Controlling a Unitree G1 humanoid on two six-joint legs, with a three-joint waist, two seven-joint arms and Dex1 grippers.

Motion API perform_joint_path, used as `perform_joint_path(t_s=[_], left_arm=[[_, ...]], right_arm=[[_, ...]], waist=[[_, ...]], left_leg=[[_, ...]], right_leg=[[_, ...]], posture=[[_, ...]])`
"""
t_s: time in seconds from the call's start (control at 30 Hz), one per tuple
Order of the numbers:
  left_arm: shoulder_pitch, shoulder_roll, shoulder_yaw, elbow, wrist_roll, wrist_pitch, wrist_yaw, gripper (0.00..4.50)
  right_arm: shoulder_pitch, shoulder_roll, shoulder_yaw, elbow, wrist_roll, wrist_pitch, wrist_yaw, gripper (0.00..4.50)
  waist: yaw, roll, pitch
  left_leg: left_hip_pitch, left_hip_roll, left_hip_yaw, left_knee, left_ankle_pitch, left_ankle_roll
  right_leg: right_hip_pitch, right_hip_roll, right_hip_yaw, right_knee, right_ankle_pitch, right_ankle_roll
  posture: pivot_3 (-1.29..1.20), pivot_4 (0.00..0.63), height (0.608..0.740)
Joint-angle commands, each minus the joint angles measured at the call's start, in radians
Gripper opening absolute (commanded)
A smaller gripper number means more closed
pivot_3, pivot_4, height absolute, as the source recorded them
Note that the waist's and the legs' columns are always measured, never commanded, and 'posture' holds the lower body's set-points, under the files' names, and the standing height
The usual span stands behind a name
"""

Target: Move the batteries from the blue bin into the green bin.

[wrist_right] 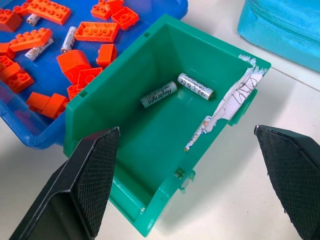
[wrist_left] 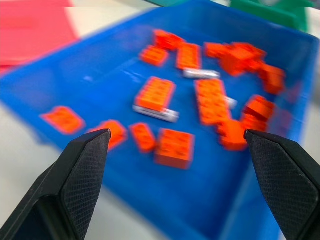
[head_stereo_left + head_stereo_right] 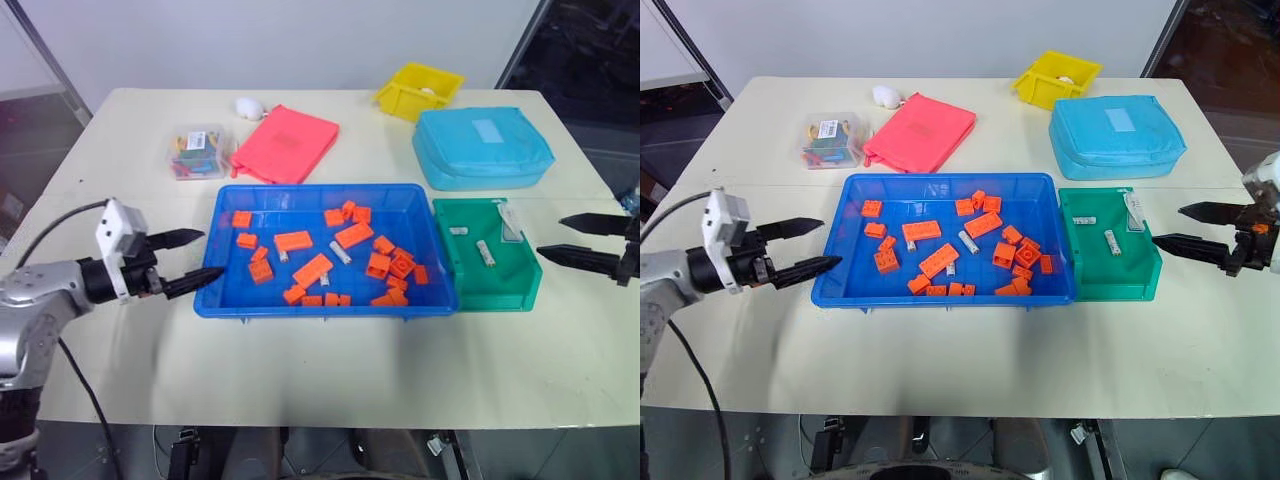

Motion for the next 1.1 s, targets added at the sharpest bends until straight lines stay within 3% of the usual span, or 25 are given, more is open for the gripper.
perform_joint_path(t_s=[0.03, 0.83, 1.1], left_arm=[[-0.004, 0.02, 0.006, -0.04, -0.028, 0.027, -0.018, 4.5], [-0.096, 0.002, -0.006, 0.007, 0.011, 0.006, 0.011, 4.5], [-0.113, -0.007, -0.007, 0.011, 0.013, 0.006, 0.02, 4.5]], right_arm=[[-0.003, -0.007, -0.048, -0.022, 0.019, -0.009, -0.006, 4.43], [-0.042, -0.024, -0.027, 0.004, 0.007, -0.028, -0.017, 4.43], [-0.151, -0.005, 0.042, 0.013, 0.002, -0.037, -0.029, 4.43]], waist=[[0.0, 0.0, 0.0], [-0.001, 0.0, 0.0], [-0.003, 0.0, 0.0]], left_leg=[[0.0, 0.0, 0.0, 0.0, 0.0, 0.0], [0.001, -0.001, 0.0, 0.003, 0.0, 0.0], [0.001, -0.001, 0.0, 0.003, 0.0, 0.0]], right_leg=[[0.0, 0.0, 0.0, 0.001, 0.0, 0.0], [-0.002, 0.0, 0.0, 0.009, 0.0, 0.0], [-0.002, 0.001, 0.001, 0.009, 0.0, 0.0]], posture=[[0.0, 0.15, 0.74], [0.0, 0.15, 0.74], [0.0, 0.15, 0.74]])
